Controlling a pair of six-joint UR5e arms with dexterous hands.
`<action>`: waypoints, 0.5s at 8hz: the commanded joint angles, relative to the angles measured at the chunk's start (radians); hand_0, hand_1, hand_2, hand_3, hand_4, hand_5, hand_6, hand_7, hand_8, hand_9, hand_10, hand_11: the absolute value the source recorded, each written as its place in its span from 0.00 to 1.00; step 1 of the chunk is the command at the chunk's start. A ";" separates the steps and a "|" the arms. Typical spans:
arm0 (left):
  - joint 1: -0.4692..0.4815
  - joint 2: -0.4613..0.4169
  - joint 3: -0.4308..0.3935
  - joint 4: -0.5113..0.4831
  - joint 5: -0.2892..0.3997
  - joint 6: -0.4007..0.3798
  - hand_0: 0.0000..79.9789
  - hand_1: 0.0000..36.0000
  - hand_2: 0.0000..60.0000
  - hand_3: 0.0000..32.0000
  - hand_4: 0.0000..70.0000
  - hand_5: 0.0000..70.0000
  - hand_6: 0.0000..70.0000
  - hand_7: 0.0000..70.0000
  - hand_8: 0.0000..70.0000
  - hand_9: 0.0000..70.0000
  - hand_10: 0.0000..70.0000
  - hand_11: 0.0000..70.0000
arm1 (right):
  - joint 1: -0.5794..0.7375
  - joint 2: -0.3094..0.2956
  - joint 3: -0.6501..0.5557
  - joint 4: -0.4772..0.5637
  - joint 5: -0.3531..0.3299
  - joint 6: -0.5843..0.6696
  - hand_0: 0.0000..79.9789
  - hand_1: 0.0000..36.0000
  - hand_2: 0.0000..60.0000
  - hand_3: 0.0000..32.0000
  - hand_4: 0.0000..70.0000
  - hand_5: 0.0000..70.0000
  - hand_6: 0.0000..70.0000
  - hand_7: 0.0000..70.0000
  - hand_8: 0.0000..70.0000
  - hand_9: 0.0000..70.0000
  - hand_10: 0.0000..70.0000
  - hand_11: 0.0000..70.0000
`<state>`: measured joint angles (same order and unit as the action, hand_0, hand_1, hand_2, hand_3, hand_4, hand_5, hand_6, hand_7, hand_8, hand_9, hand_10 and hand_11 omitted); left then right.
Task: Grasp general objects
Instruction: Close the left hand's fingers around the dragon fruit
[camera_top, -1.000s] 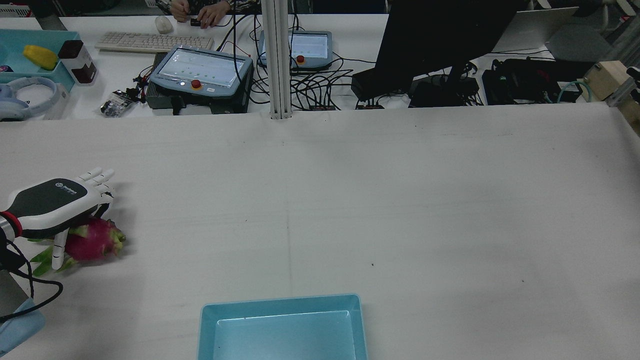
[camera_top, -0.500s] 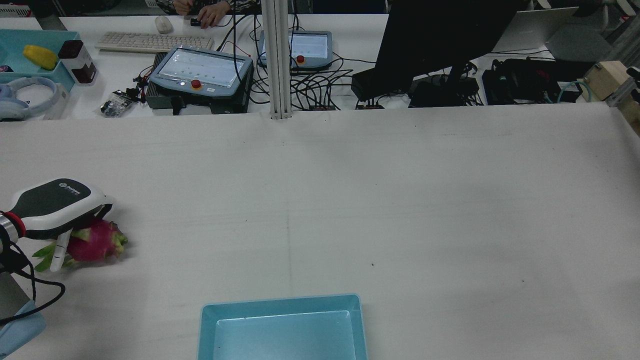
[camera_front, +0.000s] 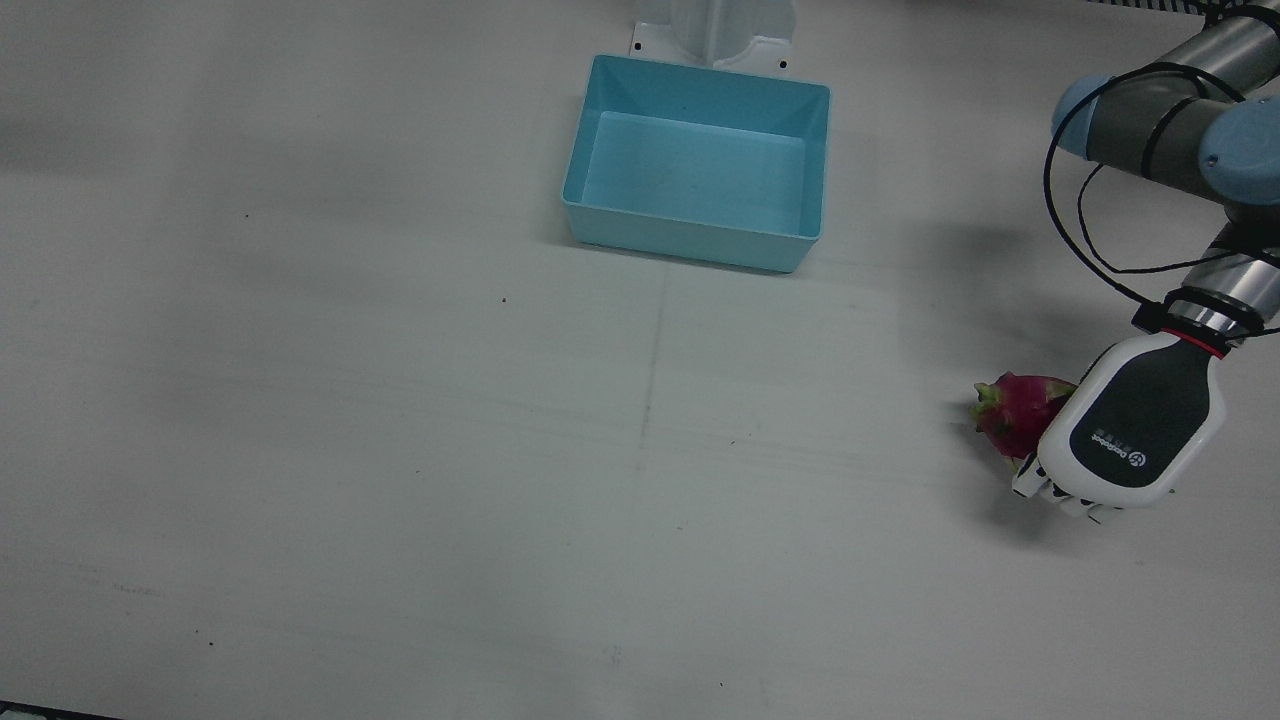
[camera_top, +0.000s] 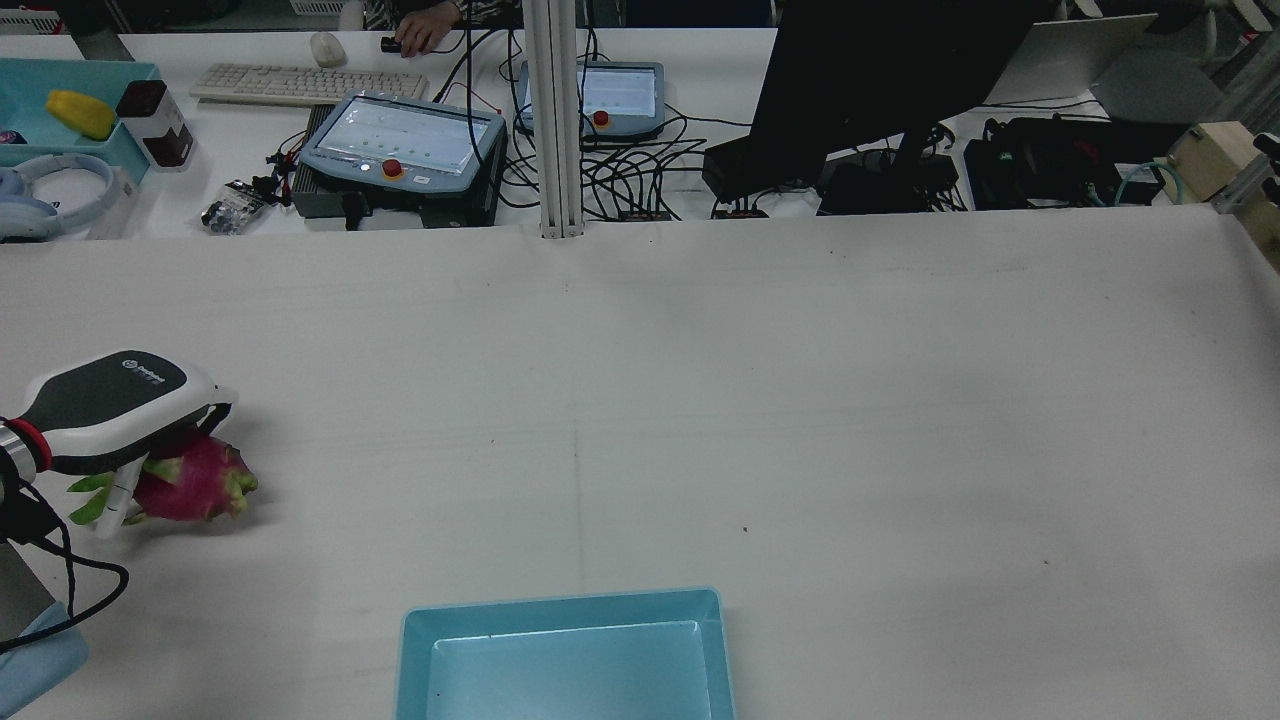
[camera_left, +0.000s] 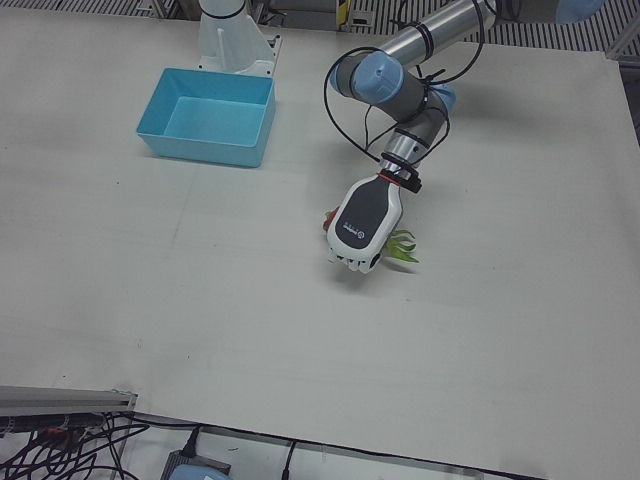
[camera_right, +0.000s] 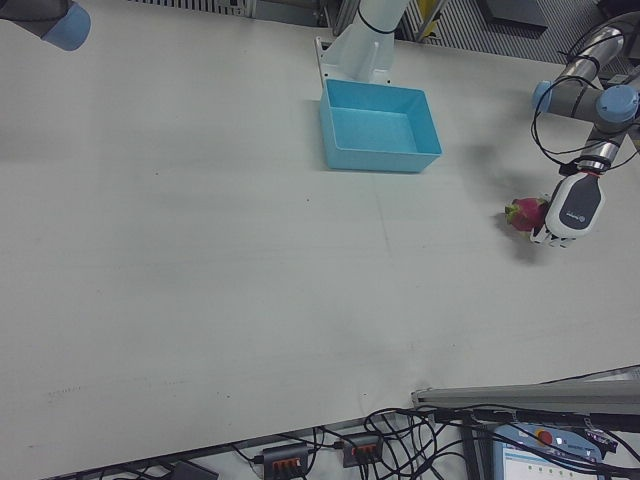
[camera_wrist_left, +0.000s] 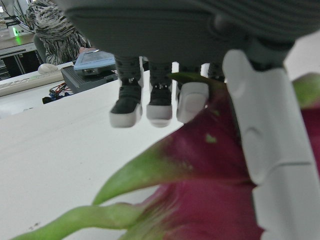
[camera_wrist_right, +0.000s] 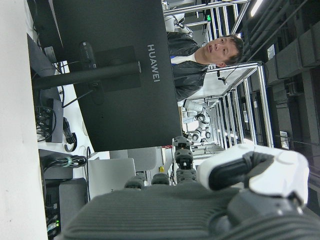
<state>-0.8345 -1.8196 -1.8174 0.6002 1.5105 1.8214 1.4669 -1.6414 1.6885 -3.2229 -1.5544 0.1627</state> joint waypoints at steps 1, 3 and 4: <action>-0.001 -0.029 -0.059 0.052 0.016 -0.052 0.61 0.99 1.00 0.00 0.58 1.00 1.00 1.00 0.81 1.00 0.73 1.00 | 0.000 0.000 0.000 0.000 0.000 0.000 0.00 0.00 0.00 0.00 0.00 0.00 0.00 0.00 0.00 0.00 0.00 0.00; -0.011 -0.040 -0.081 0.015 0.118 -0.152 0.58 1.00 1.00 0.00 0.60 1.00 1.00 1.00 0.84 1.00 0.81 1.00 | 0.000 0.000 -0.001 0.000 0.000 0.001 0.00 0.00 0.00 0.00 0.00 0.00 0.00 0.00 0.00 0.00 0.00 0.00; -0.017 -0.065 -0.095 0.000 0.195 -0.213 0.58 1.00 1.00 0.00 0.60 1.00 1.00 1.00 0.85 1.00 0.84 1.00 | 0.000 0.000 -0.001 0.000 -0.001 0.000 0.00 0.00 0.00 0.00 0.00 0.00 0.00 0.00 0.00 0.00 0.00 0.00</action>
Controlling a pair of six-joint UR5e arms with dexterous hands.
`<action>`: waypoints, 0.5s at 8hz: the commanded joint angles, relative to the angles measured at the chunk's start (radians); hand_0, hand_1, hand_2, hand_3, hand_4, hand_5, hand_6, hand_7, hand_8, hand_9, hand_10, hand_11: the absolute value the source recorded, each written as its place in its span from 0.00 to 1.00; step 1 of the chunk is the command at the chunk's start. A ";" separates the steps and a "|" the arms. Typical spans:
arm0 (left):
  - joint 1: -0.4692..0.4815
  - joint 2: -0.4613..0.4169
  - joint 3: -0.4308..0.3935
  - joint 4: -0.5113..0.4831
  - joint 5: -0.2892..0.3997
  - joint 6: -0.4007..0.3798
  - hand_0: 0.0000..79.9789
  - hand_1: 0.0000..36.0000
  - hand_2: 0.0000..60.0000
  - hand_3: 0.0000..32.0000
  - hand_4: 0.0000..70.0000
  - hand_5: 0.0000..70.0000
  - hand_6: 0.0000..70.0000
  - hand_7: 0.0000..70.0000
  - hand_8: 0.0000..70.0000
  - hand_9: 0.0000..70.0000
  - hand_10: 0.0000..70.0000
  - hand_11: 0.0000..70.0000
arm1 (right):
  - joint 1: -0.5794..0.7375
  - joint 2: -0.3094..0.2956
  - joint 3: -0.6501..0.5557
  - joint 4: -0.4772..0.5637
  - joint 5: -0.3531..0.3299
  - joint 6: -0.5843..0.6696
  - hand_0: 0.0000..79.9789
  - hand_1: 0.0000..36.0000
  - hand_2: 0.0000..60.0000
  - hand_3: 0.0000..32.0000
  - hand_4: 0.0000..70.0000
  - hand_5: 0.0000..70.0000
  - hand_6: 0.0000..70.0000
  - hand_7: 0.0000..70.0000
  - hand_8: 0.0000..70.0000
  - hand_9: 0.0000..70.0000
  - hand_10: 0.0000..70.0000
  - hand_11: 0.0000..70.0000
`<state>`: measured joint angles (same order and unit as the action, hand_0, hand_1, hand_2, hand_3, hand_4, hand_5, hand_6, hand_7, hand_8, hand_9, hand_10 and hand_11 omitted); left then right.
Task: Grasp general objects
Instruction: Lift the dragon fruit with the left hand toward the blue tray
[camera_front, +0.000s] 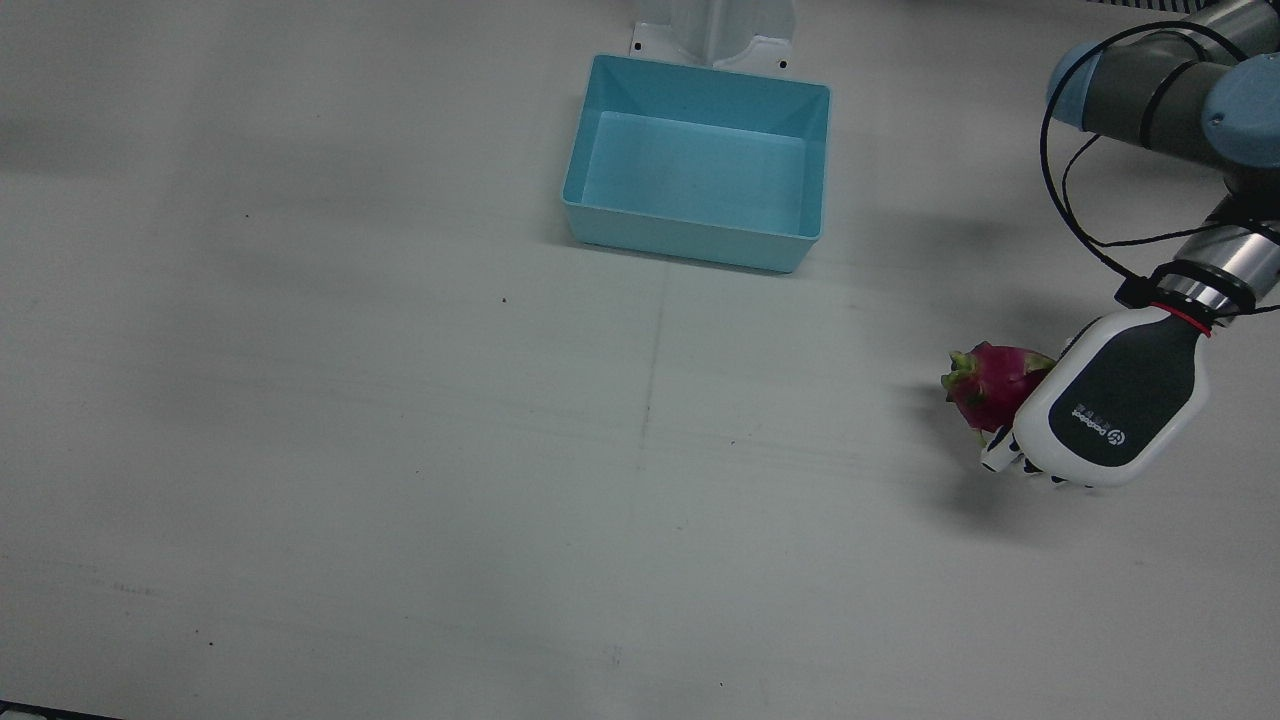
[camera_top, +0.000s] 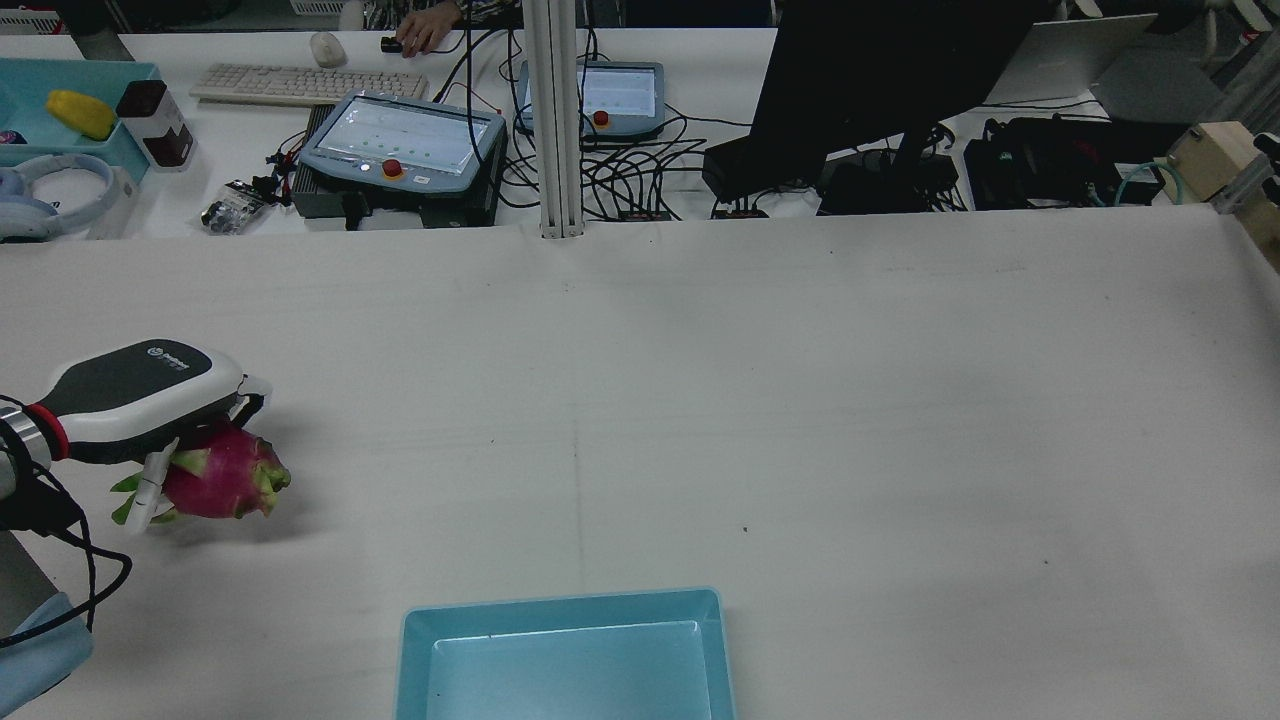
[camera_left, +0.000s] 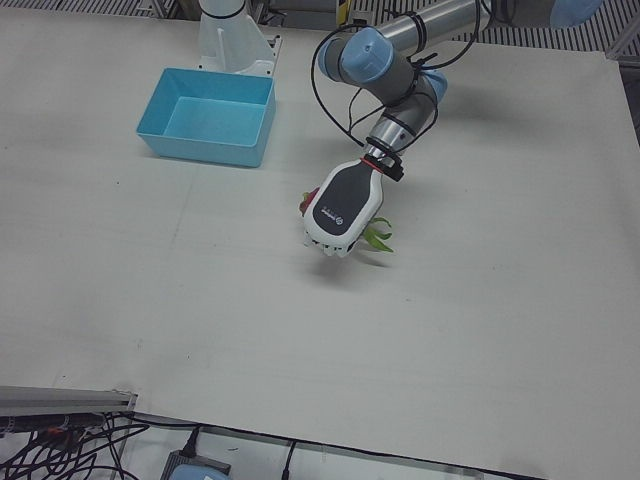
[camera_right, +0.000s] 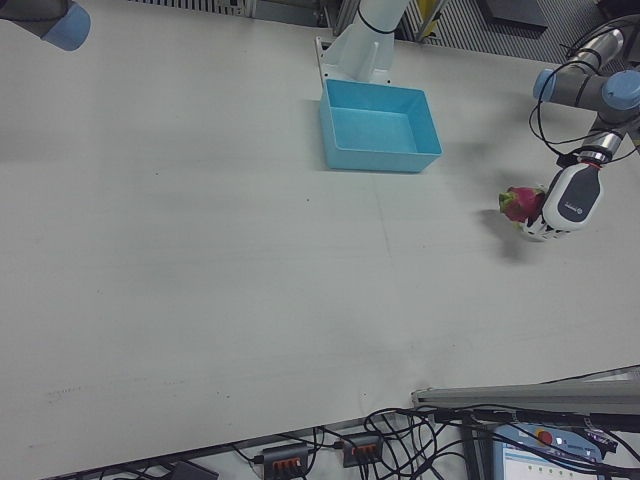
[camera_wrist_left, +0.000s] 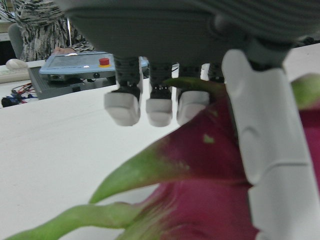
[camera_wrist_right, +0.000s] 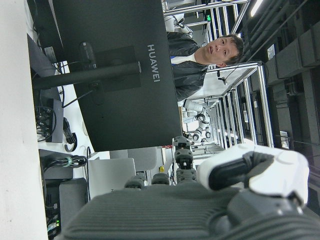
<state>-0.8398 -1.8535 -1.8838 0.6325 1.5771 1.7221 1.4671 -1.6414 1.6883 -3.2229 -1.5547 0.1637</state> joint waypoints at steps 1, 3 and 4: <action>-0.036 -0.080 -0.035 -0.039 0.180 -0.154 0.54 1.00 1.00 0.00 0.60 1.00 1.00 1.00 0.88 1.00 0.90 1.00 | -0.001 0.000 0.001 0.000 -0.001 -0.001 0.00 0.00 0.00 0.00 0.00 0.00 0.00 0.00 0.00 0.00 0.00 0.00; -0.088 -0.099 -0.034 -0.168 0.303 -0.333 0.52 1.00 1.00 0.00 0.64 1.00 1.00 1.00 0.94 1.00 0.96 1.00 | -0.001 0.000 0.001 0.002 0.001 0.000 0.00 0.00 0.00 0.00 0.00 0.00 0.00 0.00 0.00 0.00 0.00 0.00; -0.111 -0.102 -0.037 -0.213 0.346 -0.410 0.55 1.00 1.00 0.00 0.67 1.00 1.00 1.00 0.97 1.00 0.97 1.00 | -0.001 0.000 0.001 0.000 0.001 0.000 0.00 0.00 0.00 0.00 0.00 0.00 0.00 0.00 0.00 0.00 0.00 0.00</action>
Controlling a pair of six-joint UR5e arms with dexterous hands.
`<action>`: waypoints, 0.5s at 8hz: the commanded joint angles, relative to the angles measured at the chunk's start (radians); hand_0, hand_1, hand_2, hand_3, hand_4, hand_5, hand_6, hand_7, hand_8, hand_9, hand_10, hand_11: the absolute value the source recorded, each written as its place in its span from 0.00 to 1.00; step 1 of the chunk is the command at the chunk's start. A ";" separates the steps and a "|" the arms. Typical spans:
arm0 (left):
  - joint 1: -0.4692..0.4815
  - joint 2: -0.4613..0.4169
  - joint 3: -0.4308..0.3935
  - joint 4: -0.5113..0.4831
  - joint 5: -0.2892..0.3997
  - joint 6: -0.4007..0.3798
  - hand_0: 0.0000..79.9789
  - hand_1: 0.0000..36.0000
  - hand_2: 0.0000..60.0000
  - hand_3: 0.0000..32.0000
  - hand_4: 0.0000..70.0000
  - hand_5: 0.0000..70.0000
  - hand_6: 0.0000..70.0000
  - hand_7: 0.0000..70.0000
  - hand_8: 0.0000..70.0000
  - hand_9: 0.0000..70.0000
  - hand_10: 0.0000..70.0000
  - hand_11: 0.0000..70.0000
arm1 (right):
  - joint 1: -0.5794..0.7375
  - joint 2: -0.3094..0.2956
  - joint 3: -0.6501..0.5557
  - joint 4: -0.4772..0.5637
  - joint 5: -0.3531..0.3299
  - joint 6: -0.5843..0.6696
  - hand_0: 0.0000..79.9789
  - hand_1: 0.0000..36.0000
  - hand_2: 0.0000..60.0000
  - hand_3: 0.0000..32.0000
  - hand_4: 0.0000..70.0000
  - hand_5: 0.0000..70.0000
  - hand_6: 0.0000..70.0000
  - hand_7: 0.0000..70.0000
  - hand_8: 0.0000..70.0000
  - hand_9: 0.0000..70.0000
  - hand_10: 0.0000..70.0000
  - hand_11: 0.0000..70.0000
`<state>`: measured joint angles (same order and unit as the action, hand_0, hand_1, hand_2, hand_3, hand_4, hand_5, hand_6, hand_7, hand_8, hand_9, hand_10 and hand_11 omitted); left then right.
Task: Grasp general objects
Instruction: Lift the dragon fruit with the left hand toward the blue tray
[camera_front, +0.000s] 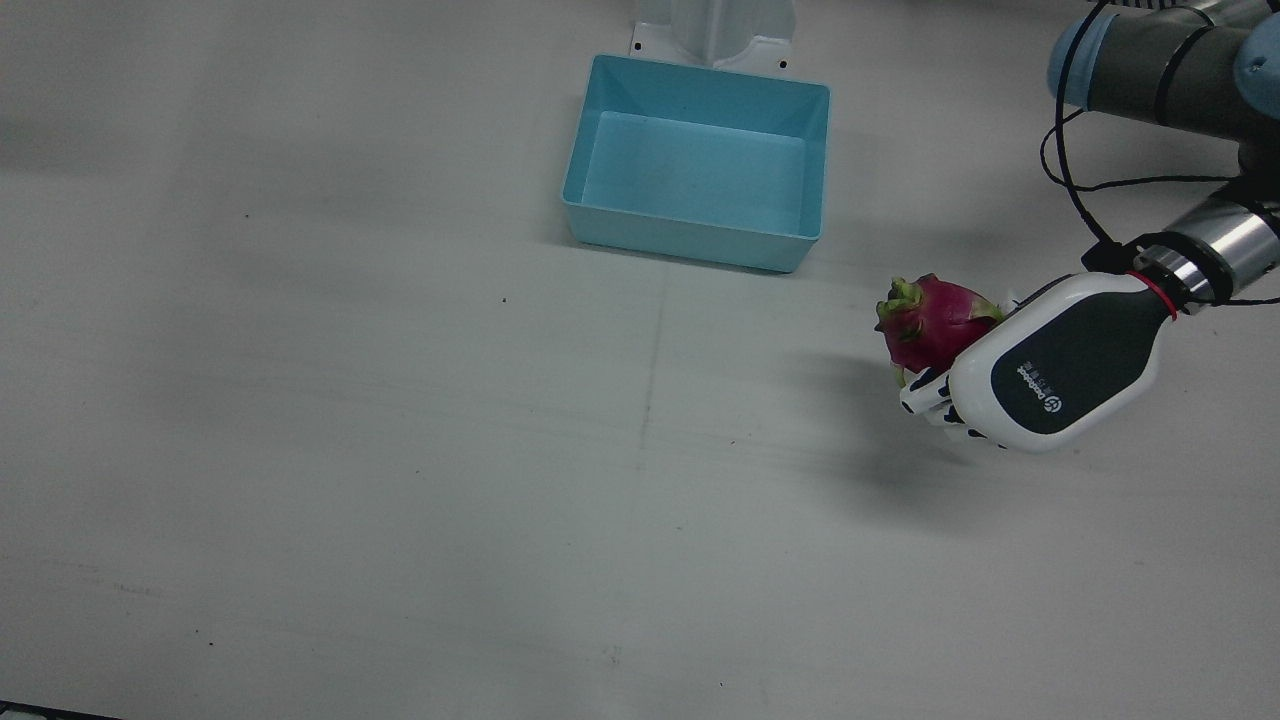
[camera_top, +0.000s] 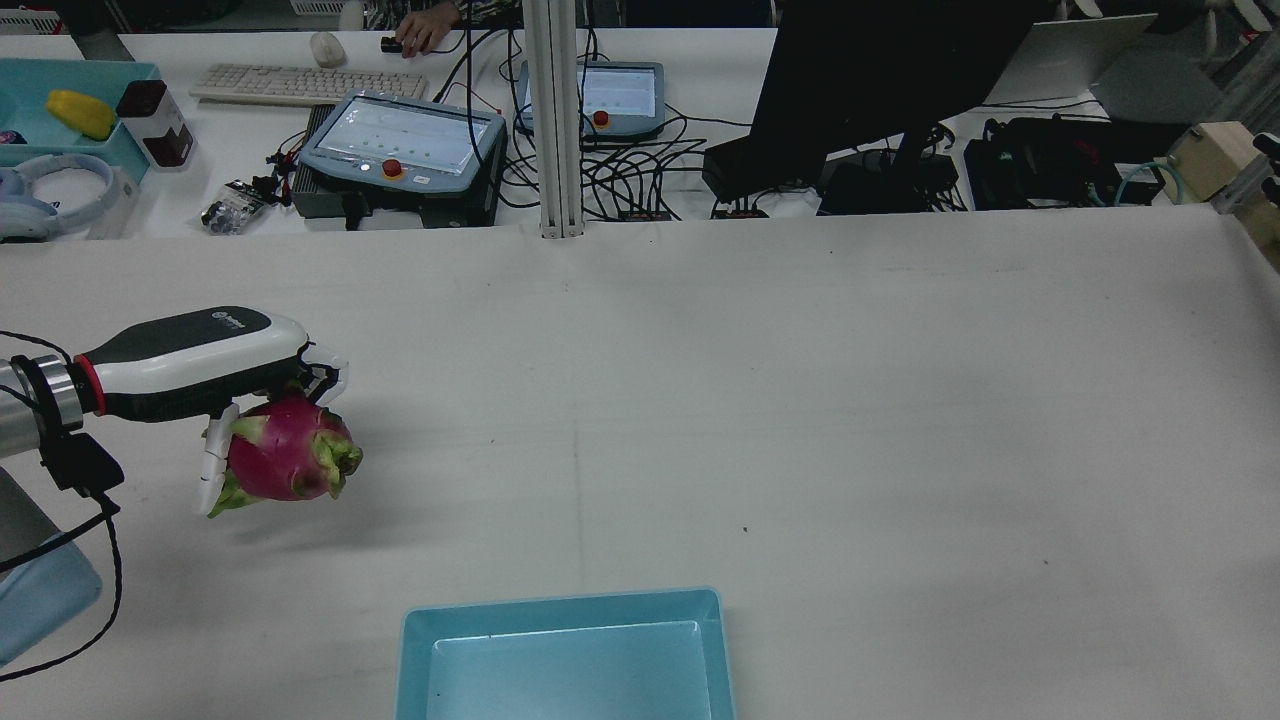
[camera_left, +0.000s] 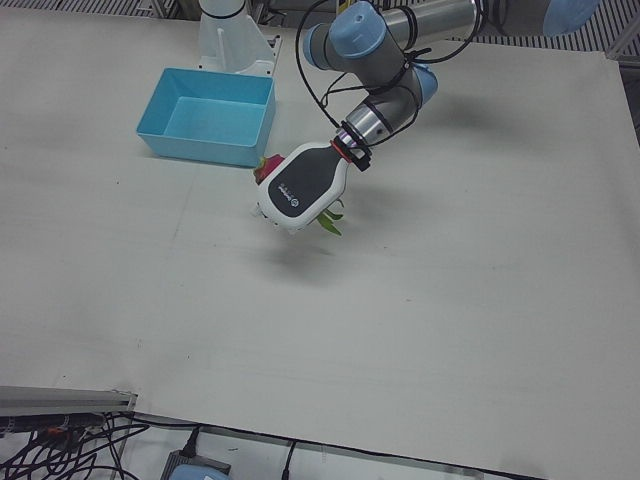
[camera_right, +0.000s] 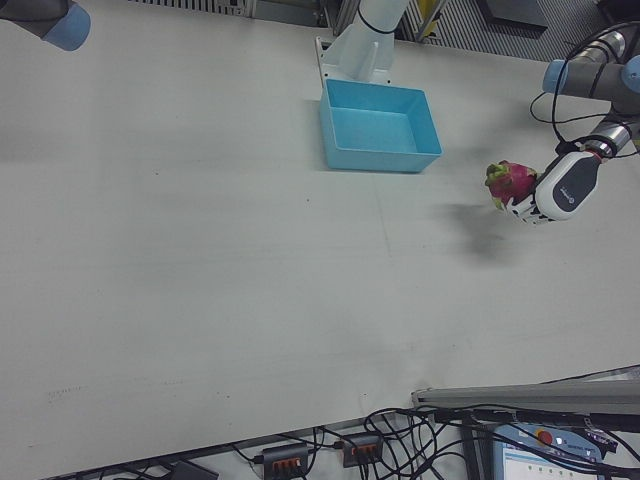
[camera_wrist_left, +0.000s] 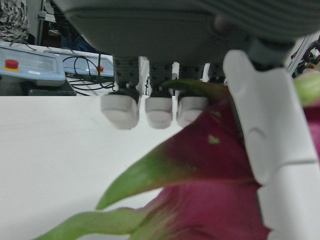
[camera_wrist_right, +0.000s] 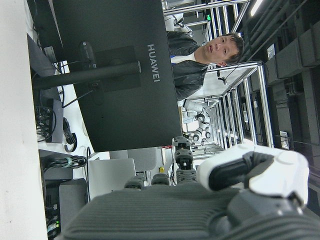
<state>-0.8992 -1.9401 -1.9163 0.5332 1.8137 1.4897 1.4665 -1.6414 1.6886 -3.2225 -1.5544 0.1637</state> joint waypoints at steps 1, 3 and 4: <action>-0.049 -0.016 -0.041 -0.122 0.130 -0.225 0.57 1.00 1.00 0.00 0.69 1.00 1.00 1.00 0.98 1.00 0.97 1.00 | 0.000 0.000 0.000 0.000 0.000 -0.001 0.00 0.00 0.00 0.00 0.00 0.00 0.00 0.00 0.00 0.00 0.00 0.00; 0.006 -0.014 -0.101 -0.151 0.131 -0.316 0.63 1.00 1.00 0.00 0.75 1.00 1.00 1.00 1.00 1.00 0.96 1.00 | 0.000 0.000 -0.001 0.000 -0.001 0.000 0.00 0.00 0.00 0.00 0.00 0.00 0.00 0.00 0.00 0.00 0.00 0.00; 0.076 -0.014 -0.104 -0.163 0.130 -0.324 0.67 1.00 1.00 0.00 0.78 1.00 1.00 1.00 1.00 1.00 0.95 1.00 | 0.001 0.000 0.000 0.000 -0.001 -0.001 0.00 0.00 0.00 0.00 0.00 0.00 0.00 0.00 0.00 0.00 0.00 0.00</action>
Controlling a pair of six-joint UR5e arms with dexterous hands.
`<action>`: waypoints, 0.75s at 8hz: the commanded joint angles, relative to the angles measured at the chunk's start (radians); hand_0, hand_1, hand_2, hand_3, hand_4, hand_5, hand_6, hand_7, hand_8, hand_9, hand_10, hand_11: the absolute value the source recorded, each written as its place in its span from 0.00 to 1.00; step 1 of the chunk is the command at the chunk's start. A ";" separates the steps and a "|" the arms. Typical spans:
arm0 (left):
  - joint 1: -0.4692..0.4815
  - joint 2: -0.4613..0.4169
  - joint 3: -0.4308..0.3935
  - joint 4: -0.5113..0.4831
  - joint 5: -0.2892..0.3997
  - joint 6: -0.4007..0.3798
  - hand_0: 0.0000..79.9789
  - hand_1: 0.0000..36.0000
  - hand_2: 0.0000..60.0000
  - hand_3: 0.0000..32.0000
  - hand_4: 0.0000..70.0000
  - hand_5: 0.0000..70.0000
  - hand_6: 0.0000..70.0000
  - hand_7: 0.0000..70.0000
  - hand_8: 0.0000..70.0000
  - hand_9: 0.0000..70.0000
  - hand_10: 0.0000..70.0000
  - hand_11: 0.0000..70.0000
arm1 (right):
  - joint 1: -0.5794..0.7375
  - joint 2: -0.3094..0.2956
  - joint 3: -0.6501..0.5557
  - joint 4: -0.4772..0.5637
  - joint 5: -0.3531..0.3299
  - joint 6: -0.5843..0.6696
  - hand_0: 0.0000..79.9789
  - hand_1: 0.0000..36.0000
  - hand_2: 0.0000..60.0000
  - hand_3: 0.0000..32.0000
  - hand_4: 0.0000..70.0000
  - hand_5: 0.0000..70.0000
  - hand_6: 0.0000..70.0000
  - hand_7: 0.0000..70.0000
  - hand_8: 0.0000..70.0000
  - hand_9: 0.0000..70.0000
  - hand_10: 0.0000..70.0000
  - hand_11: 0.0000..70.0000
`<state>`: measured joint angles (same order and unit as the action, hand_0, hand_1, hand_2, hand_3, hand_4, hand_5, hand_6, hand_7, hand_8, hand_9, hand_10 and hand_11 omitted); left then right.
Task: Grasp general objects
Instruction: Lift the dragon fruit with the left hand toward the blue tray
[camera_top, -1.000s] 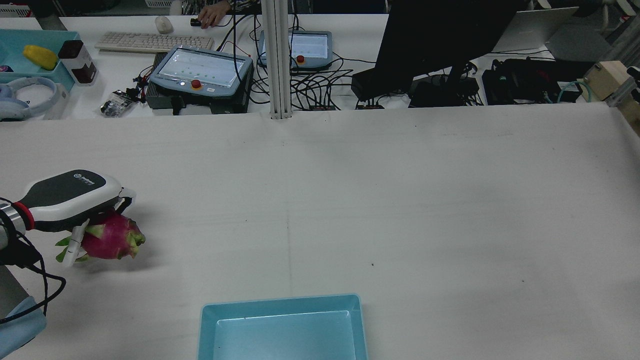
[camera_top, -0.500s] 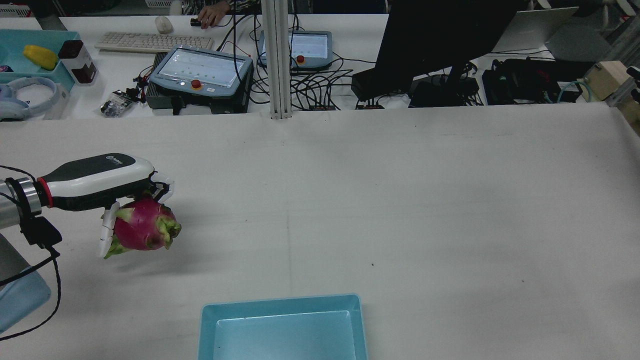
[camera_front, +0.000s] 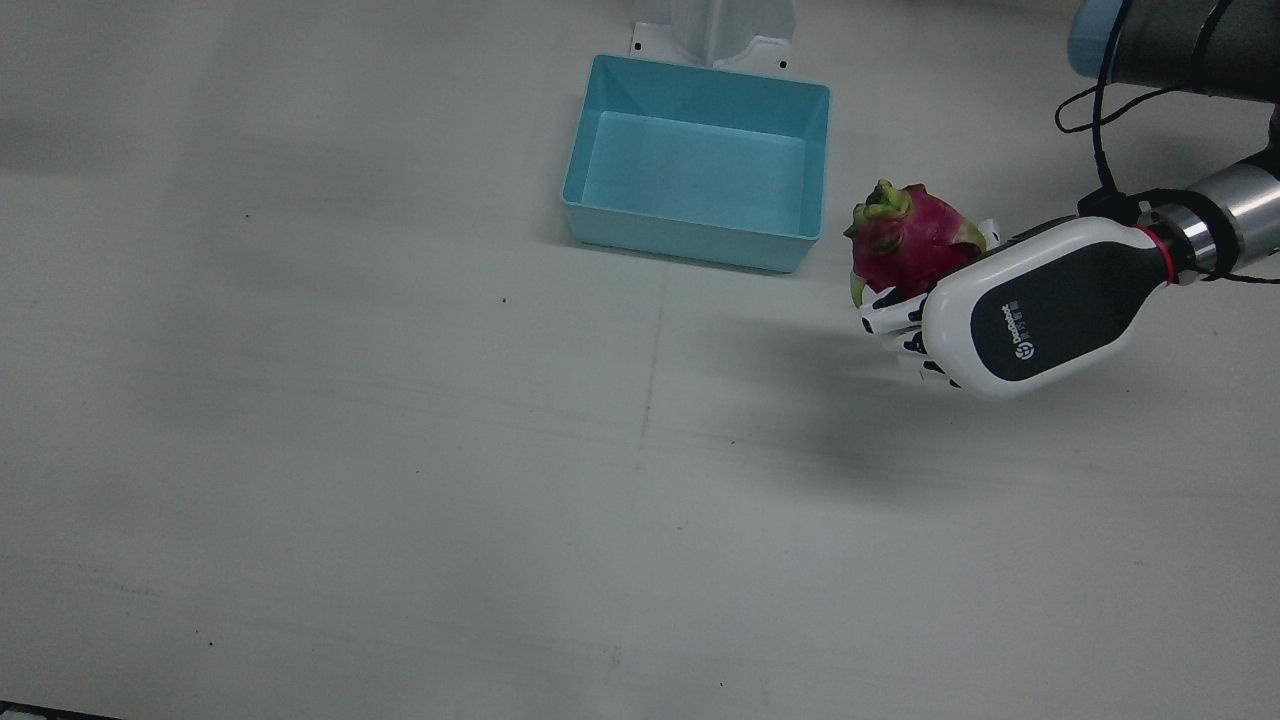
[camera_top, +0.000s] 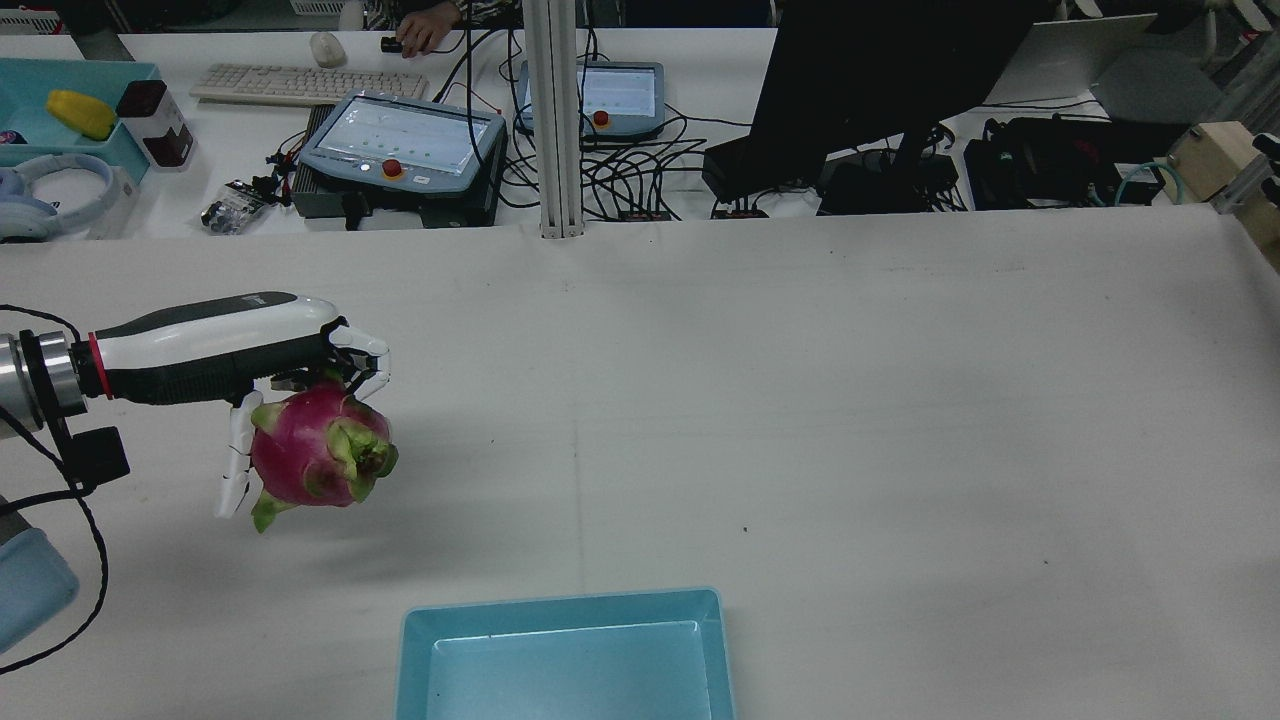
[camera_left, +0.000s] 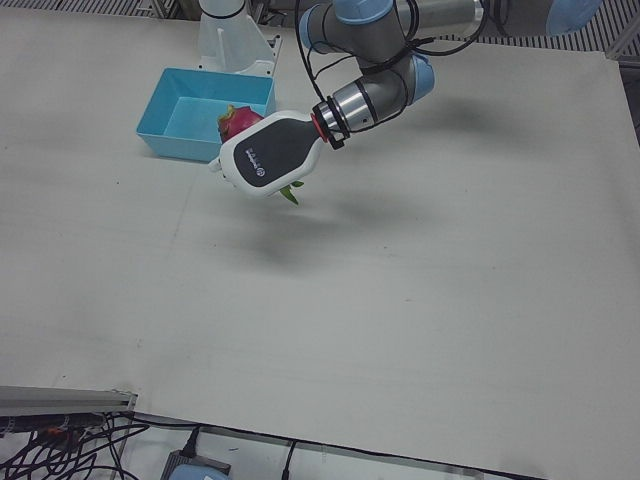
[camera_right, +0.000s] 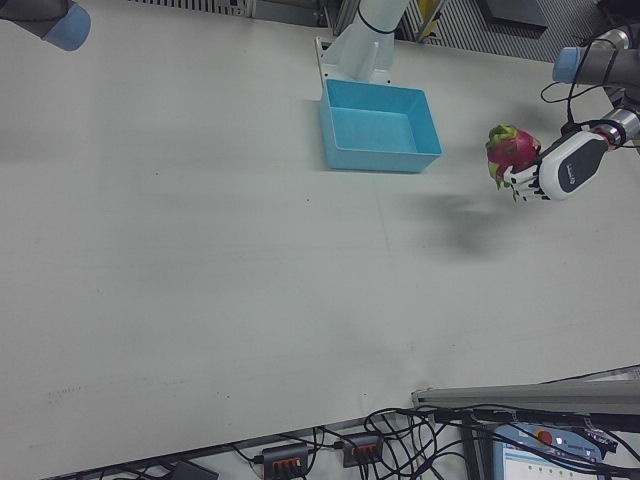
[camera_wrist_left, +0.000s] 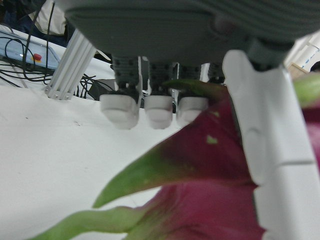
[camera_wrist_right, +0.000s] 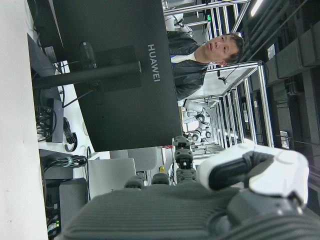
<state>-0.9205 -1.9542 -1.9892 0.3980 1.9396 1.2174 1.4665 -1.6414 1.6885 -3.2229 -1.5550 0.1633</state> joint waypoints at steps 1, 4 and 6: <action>0.142 -0.002 -0.033 -0.036 -0.004 -0.071 0.71 1.00 1.00 0.00 0.81 1.00 1.00 1.00 1.00 1.00 0.94 1.00 | 0.000 0.000 0.000 0.000 0.000 0.001 0.00 0.00 0.00 0.00 0.00 0.00 0.00 0.00 0.00 0.00 0.00 0.00; 0.205 -0.064 -0.092 -0.039 0.001 -0.226 0.79 1.00 1.00 0.00 0.83 1.00 1.00 1.00 1.00 1.00 0.91 1.00 | 0.000 0.000 -0.001 0.000 0.000 -0.001 0.00 0.00 0.00 0.00 0.00 0.00 0.00 0.00 0.00 0.00 0.00 0.00; 0.303 -0.083 -0.126 -0.036 -0.010 -0.249 0.92 1.00 1.00 0.00 0.85 1.00 1.00 1.00 1.00 1.00 0.89 1.00 | 0.002 0.000 0.000 0.000 0.000 0.001 0.00 0.00 0.00 0.00 0.00 0.00 0.00 0.00 0.00 0.00 0.00 0.00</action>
<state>-0.7017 -2.0144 -2.0806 0.3594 1.9396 1.0074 1.4672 -1.6414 1.6885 -3.2229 -1.5549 0.1627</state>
